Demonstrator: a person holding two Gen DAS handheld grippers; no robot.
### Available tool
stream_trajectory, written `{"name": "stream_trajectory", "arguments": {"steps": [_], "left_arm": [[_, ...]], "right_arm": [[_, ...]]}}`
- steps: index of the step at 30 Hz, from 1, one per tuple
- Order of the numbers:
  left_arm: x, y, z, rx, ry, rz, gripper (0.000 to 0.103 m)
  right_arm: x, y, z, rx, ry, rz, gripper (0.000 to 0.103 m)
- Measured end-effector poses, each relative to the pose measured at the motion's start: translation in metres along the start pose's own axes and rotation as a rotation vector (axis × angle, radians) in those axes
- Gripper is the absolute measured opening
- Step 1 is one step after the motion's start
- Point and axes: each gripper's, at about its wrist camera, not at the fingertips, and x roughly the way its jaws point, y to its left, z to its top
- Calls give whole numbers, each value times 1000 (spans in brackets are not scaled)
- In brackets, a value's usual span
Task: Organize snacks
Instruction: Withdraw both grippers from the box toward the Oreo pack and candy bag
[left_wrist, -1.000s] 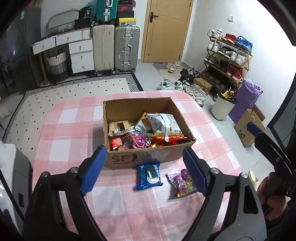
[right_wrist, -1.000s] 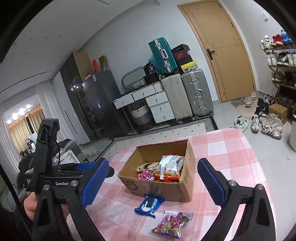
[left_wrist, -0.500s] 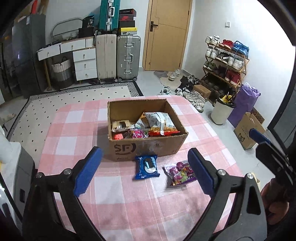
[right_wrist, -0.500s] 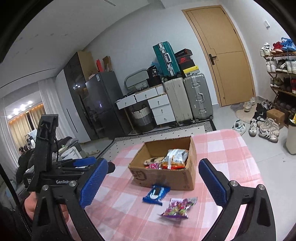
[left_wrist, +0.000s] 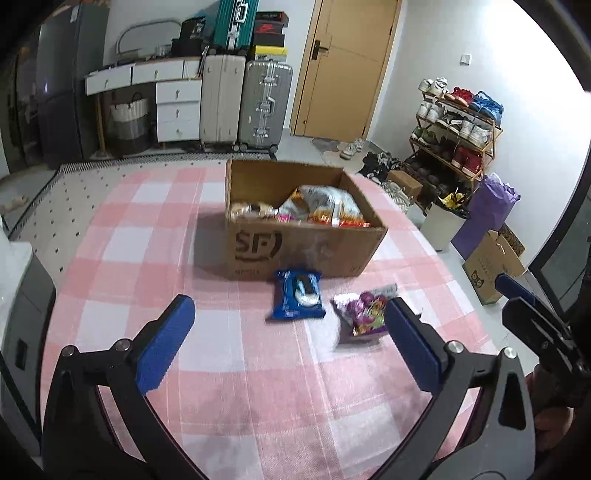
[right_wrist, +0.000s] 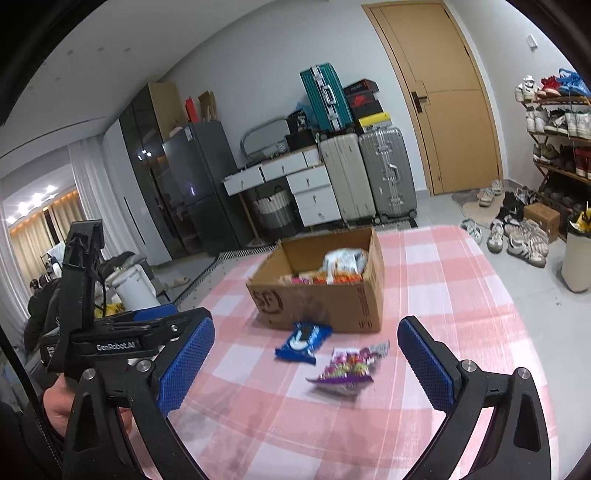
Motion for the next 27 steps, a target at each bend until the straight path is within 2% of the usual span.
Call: {"name": "stream_trajectory", "arguments": {"steps": [8, 17, 21, 27], "left_arm": [[29, 12, -22, -40, 55, -15, 102], [66, 11, -24, -54, 130, -50, 102], [78, 11, -23, -53, 151, -35, 102], [97, 13, -26, -58, 197, -28, 102]], "right_arm": [[28, -8, -25, -8, 99, -58, 101], [66, -25, -30, -4, 189, -116, 101], [84, -36, -30, -6, 234, -167, 101], [108, -49, -35, 14, 277, -187, 101]]}}
